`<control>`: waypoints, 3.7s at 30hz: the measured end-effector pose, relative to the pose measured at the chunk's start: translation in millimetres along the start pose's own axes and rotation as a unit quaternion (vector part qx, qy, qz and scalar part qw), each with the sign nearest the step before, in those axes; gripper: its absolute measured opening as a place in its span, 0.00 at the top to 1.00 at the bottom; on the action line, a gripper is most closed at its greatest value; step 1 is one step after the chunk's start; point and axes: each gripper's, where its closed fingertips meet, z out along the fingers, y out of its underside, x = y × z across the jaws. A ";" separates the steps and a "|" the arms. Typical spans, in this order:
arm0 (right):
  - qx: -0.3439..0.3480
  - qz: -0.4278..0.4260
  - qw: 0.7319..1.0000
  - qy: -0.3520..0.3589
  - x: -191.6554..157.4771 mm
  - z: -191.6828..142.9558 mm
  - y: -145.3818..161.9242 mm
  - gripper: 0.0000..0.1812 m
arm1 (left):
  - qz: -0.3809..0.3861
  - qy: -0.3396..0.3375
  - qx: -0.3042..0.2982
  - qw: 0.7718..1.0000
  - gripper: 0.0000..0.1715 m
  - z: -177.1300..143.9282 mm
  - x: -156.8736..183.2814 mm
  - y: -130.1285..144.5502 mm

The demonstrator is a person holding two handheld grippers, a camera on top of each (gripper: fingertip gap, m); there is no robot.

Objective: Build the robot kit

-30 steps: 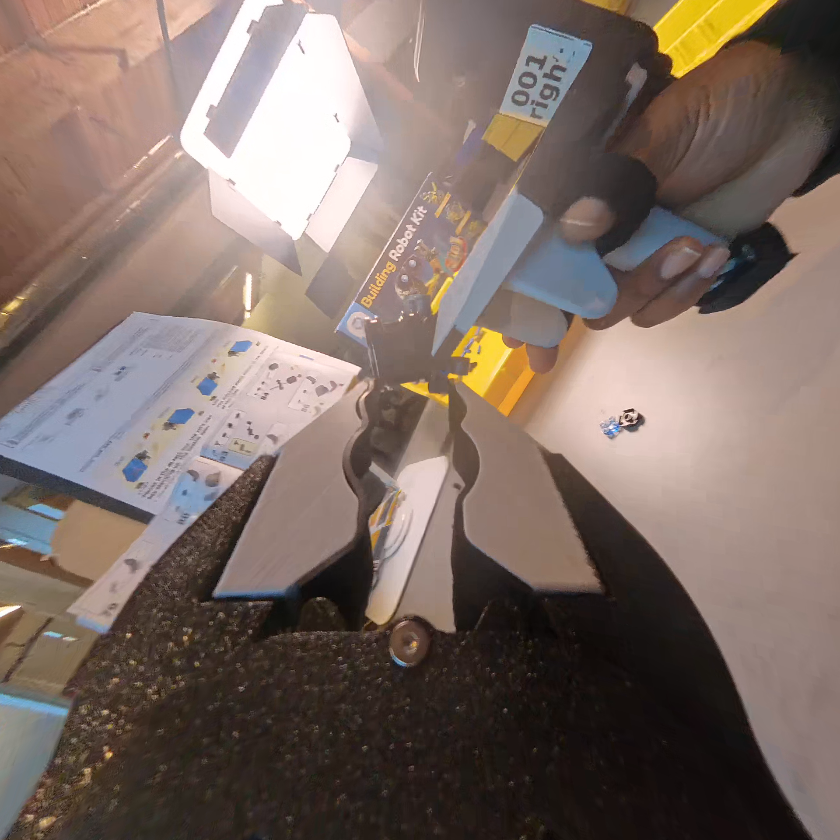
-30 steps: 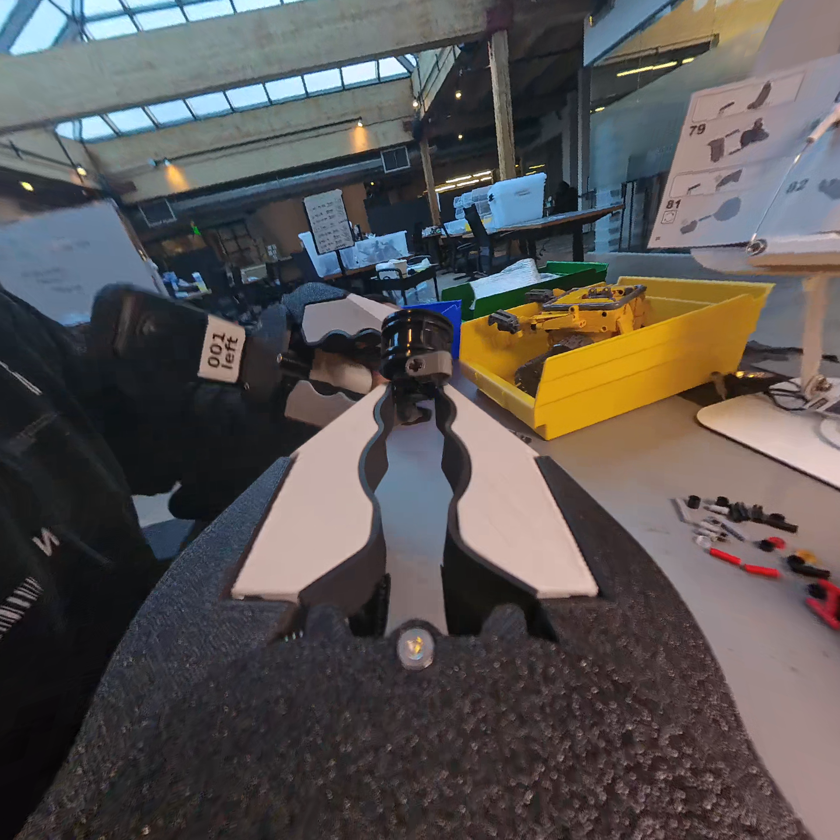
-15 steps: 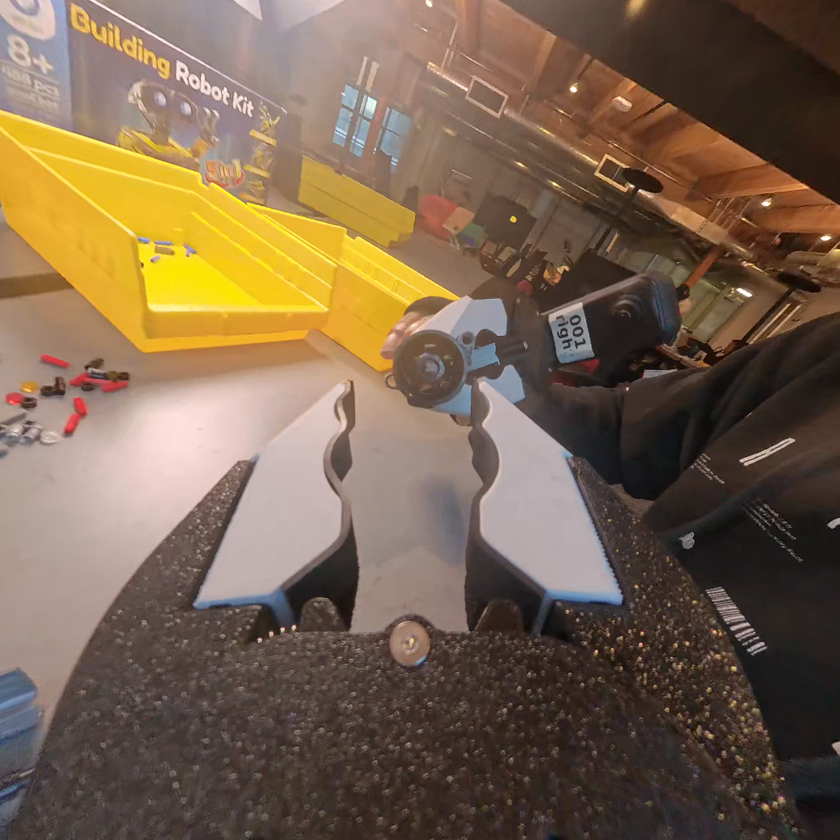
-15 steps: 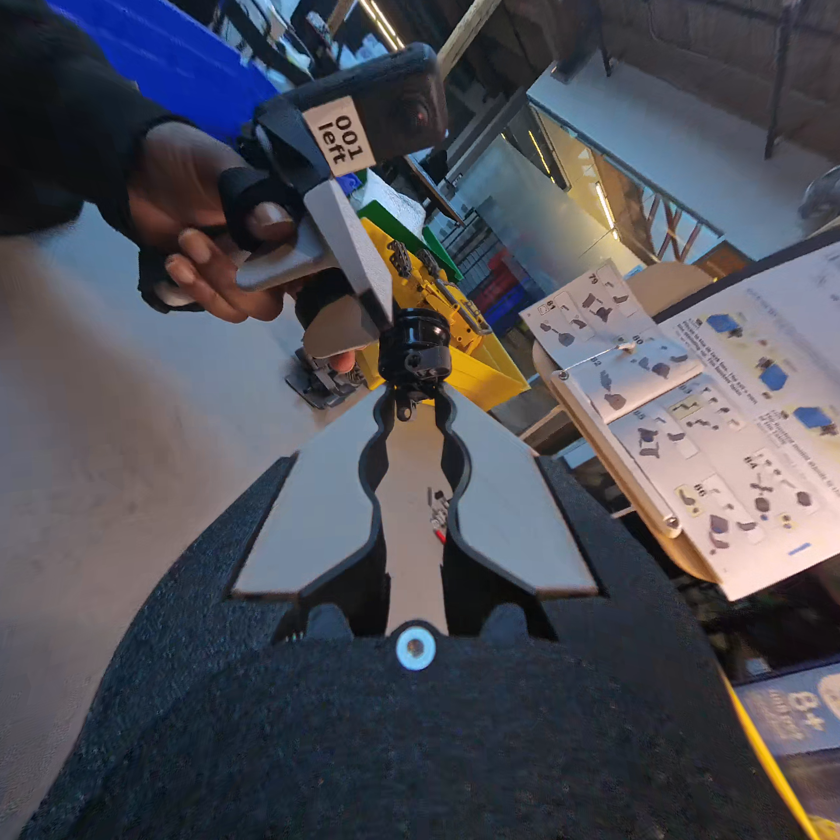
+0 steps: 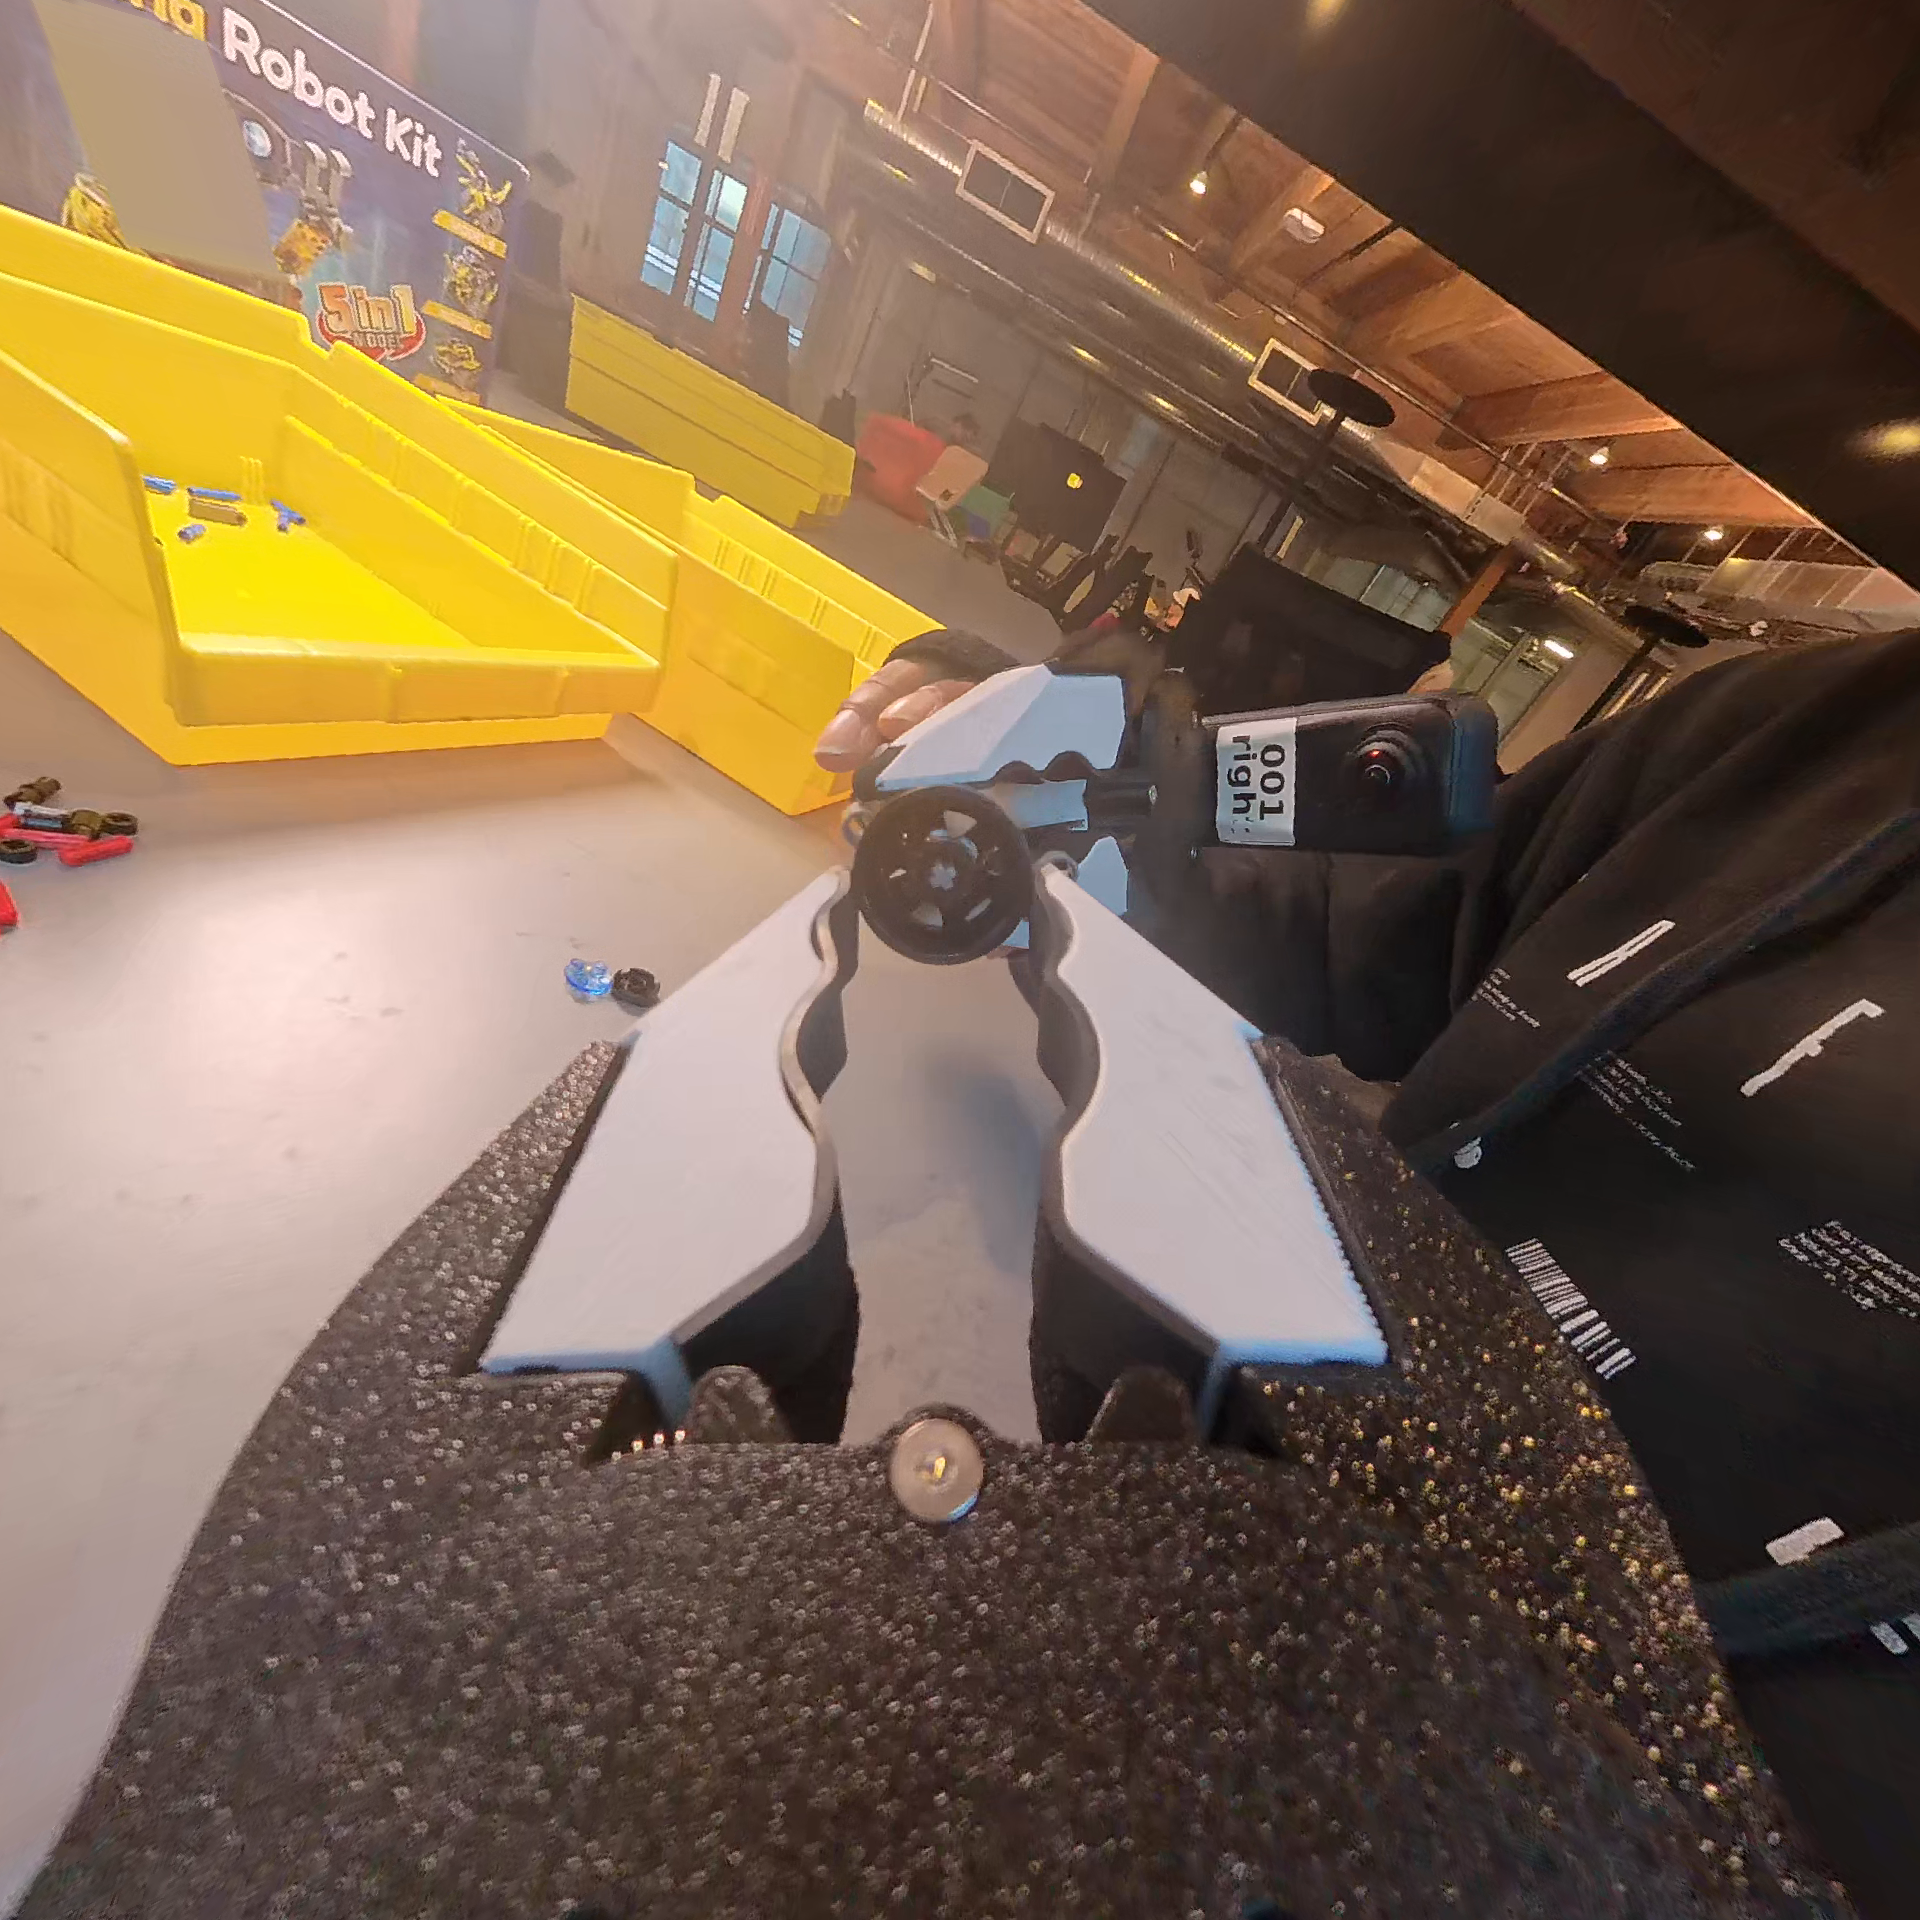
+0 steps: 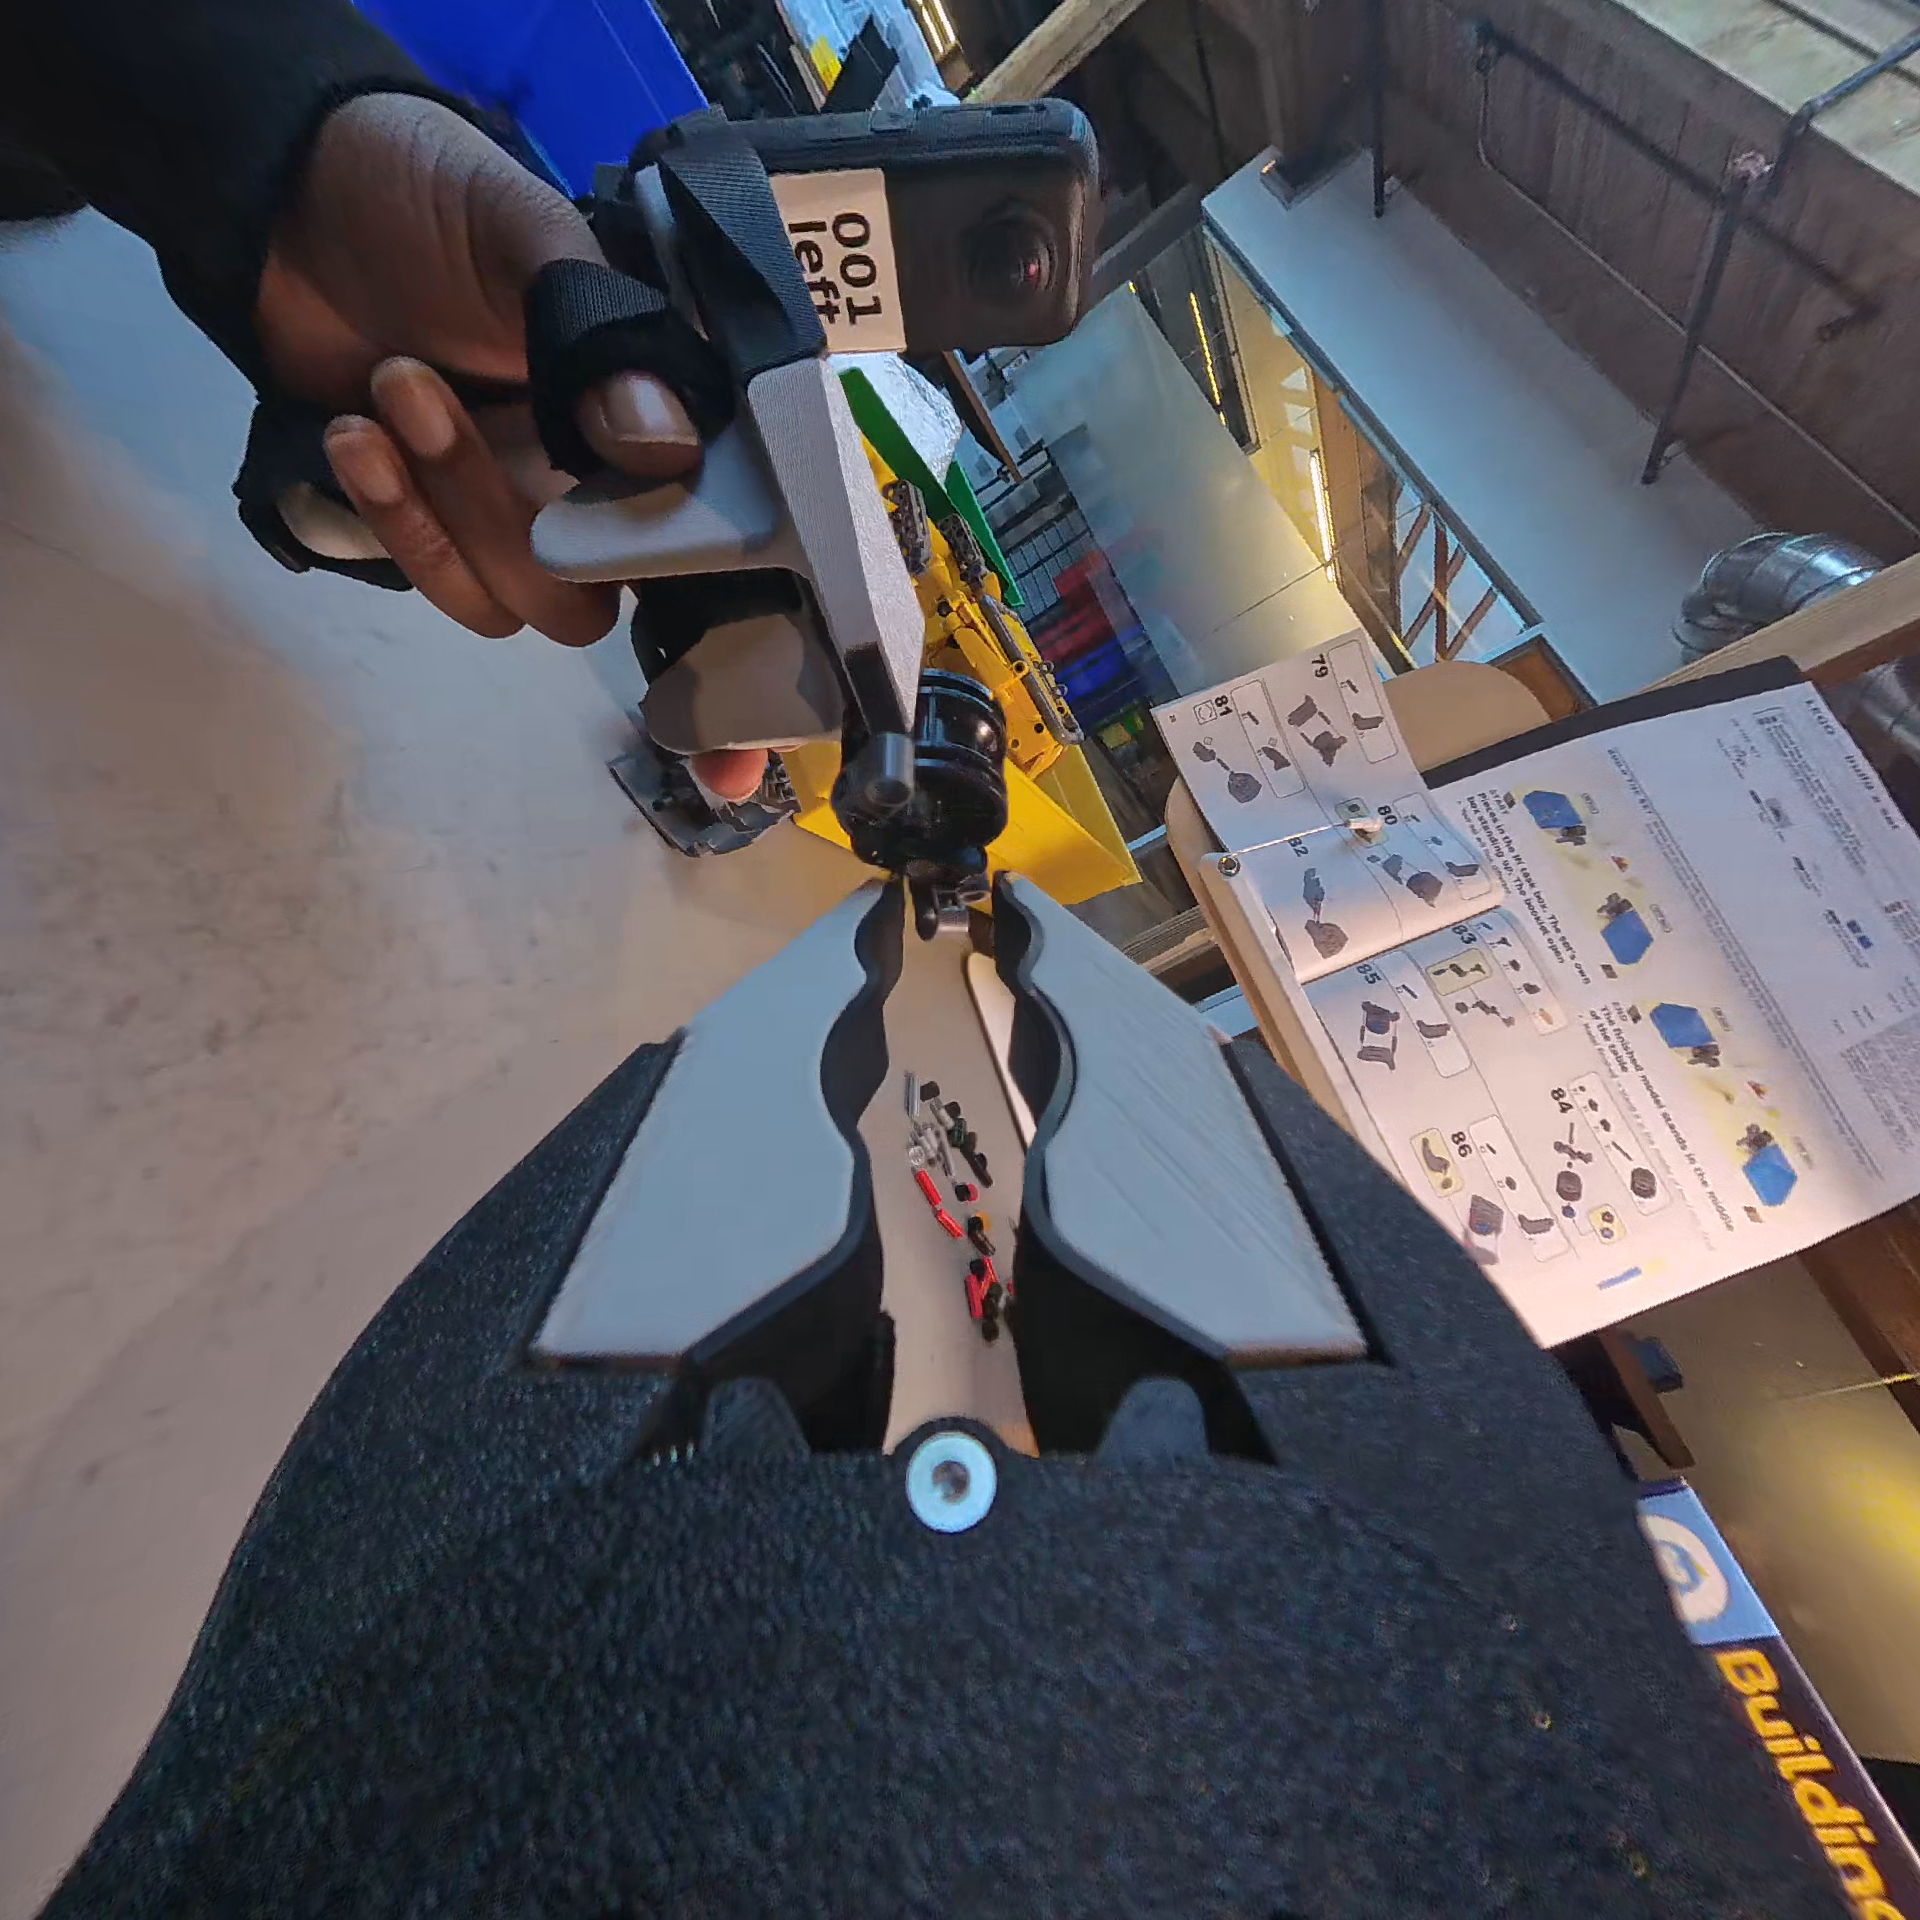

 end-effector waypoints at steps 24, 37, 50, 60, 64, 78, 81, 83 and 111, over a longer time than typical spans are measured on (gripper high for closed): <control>-0.026 0.005 0.998 -0.058 -21.3 -0.2 22.8 0.93 | 0.130 -0.087 -0.115 0.981 0.82 -3.7 -24.5 34.5; -0.027 0.059 0.994 -0.085 -28.1 0.3 29.2 0.95 | 0.189 -0.113 -0.127 0.967 0.82 -6.0 -28.8 36.1; 0.002 0.247 0.955 -0.162 -37.4 -2.2 26.4 0.82 | 0.213 -0.139 -0.091 0.963 0.82 -11.4 -32.1 21.1; 0.031 0.304 0.939 -0.158 -33.6 1.1 9.9 0.84 | 0.226 -0.106 -0.085 0.965 0.82 -0.7 -15.5 26.2; 0.037 0.299 0.940 -0.159 -31.4 -1.7 10.0 0.91 | 0.224 -0.107 -0.087 0.965 0.82 -1.7 -17.2 26.6; 0.012 0.207 0.967 -0.146 -39.6 -0.4 17.6 0.92 | 0.176 -0.102 -0.109 0.973 0.78 -2.9 -25.2 36.8; 0.008 0.189 0.971 -0.145 -41.2 -0.3 18.6 0.92 | 0.174 -0.098 -0.115 0.973 0.78 -2.4 -24.3 39.3; 0.007 0.183 0.972 -0.147 -42.6 -0.6 19.0 0.92 | 0.175 -0.091 -0.121 0.973 0.81 -1.5 -22.1 41.8; 0.000 0.170 0.977 -0.127 -37.6 0.9 24.6 0.91 | 0.265 -0.134 -0.145 0.944 0.82 -3.8 -29.2 43.1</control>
